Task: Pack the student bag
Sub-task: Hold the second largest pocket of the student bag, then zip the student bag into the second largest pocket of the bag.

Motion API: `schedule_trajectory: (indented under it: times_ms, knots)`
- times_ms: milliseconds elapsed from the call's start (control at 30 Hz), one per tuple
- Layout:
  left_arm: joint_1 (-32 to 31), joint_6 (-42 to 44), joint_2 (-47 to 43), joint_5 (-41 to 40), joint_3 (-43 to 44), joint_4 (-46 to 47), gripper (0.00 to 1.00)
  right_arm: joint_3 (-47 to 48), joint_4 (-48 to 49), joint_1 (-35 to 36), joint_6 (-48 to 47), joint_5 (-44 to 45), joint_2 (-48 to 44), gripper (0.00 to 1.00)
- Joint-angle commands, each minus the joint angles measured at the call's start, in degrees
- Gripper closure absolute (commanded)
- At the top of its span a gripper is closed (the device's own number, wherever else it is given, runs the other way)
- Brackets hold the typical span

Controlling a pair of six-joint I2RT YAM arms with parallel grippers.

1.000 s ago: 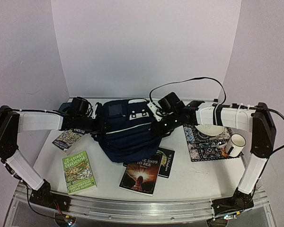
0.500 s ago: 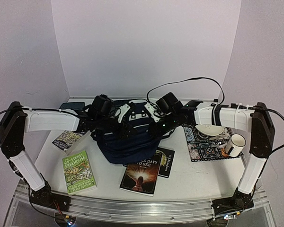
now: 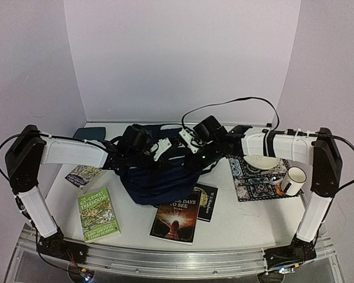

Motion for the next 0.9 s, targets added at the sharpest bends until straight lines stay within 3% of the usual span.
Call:
schedule_trajectory:
  times_ms: [0, 400, 667, 867]
  knots:
    - [-0.8, 3.2, -1.5, 0.9, 0.0, 3.5, 0.98, 1.5, 1.2, -0.3, -2.2, 1.5, -1.8, 1.0]
    - [-0.8, 6.1, -8.0, 0.9, -6.8, 3.8, 1.0, -1.5, -0.4, -10.7, -4.8, -2.5, -2.2, 1.0]
    - [-0.8, 5.4, -9.7, 4.0, -7.3, 4.7, 1.0, 6.0, -1.1, -13.6, -6.5, -6.8, 4.5, 1.0]
    - [0.0, 1.6, -7.9, -2.4, -4.5, 5.5, 1.0, 5.5, -1.2, -13.6, -7.5, -7.7, 3.6, 0.77]
